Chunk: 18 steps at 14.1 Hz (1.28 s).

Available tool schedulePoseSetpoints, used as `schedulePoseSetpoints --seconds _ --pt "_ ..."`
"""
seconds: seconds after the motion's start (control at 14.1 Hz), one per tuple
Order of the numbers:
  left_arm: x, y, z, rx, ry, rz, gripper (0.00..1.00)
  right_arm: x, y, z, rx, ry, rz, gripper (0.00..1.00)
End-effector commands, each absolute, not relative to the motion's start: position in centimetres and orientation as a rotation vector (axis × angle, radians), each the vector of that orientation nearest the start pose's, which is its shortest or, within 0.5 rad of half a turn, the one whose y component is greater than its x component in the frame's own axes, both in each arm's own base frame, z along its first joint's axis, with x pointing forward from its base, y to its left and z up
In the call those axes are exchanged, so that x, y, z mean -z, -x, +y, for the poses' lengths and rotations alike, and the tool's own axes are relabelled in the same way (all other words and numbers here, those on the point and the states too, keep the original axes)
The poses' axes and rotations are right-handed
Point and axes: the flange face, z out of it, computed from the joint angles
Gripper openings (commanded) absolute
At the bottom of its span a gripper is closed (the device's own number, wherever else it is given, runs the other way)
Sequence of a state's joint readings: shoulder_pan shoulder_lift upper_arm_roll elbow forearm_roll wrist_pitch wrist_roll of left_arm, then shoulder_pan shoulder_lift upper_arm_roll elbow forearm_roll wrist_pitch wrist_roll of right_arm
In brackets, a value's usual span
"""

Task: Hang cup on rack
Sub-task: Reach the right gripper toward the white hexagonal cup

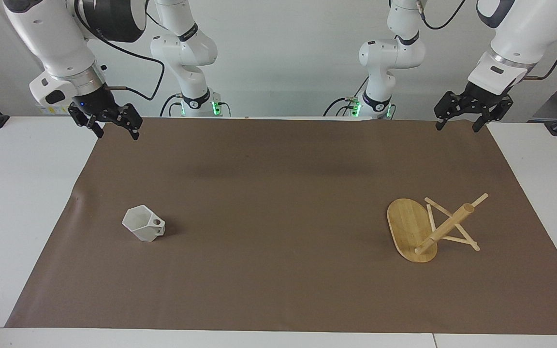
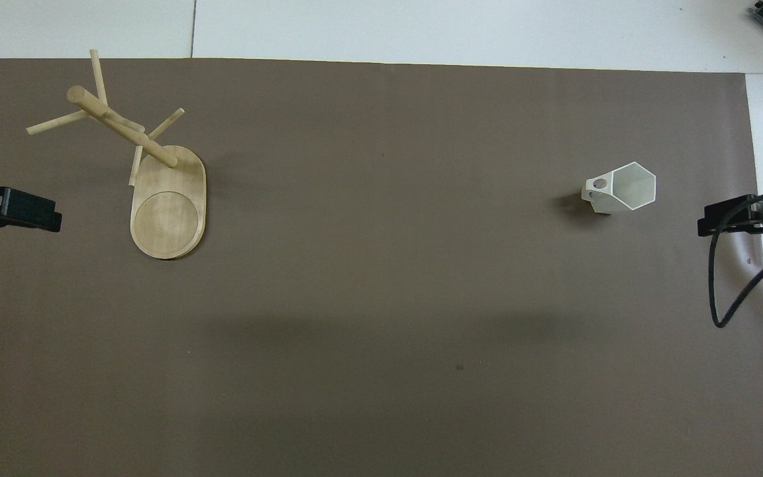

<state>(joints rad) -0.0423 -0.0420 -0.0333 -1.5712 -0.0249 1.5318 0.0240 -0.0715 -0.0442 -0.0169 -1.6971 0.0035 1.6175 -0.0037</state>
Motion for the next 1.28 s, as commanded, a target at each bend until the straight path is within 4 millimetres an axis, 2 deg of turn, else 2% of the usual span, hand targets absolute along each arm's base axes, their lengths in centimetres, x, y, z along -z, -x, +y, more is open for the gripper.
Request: schedulePoseSetpoints --seconds 0.0,0.36,0.85,1.07,1.21 --pt "-64.5 -52.8 -4.0 -0.008 3.171 0.156 1.00 -58.0 -52.4 -5.6 -0.074 3.133 0.136 1.00" --pt "-64.5 -52.8 -4.0 -0.008 3.171 0.158 1.00 -56.3 -52.9 -6.7 -0.064 3.126 0.163 1.00" --pt "-64.5 -52.8 -4.0 -0.008 3.171 0.156 1.00 -55.3 -56.0 -7.1 0.164 3.135 0.177 1.00" --pt "-64.5 -52.8 -4.0 -0.008 3.171 0.158 1.00 -52.2 -58.8 -7.1 0.243 3.136 0.162 1.00" --pt "-64.5 -52.8 -4.0 -0.008 3.171 0.158 1.00 -49.1 -60.8 -6.6 0.277 3.137 0.141 1.00"
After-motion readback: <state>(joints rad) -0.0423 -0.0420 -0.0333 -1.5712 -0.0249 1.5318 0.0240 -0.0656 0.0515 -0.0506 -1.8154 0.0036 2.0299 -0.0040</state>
